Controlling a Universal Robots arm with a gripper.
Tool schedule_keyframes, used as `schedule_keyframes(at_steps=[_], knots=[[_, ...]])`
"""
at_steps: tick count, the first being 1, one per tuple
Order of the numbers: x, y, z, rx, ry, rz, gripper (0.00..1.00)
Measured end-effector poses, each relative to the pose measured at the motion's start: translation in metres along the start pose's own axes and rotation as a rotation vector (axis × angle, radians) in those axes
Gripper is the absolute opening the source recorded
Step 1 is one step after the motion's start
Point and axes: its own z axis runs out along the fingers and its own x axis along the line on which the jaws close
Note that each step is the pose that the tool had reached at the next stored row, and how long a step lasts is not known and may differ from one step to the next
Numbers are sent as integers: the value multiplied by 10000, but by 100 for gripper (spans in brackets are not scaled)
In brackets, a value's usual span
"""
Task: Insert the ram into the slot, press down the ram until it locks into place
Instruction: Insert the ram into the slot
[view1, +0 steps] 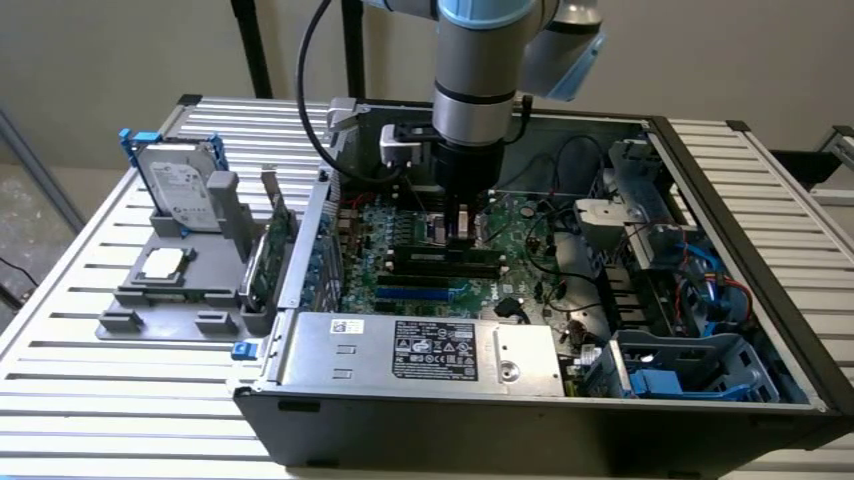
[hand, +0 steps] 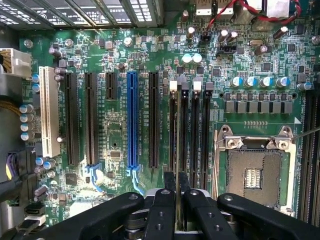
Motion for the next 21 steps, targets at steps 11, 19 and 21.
schedule_keyframes(at_steps=[11, 19, 21], knots=[[-1, 1, 5, 15, 0, -145, 14], [0, 2, 17, 26, 0, -153, 14], [1, 2, 21, 29, 1, -152, 14]])
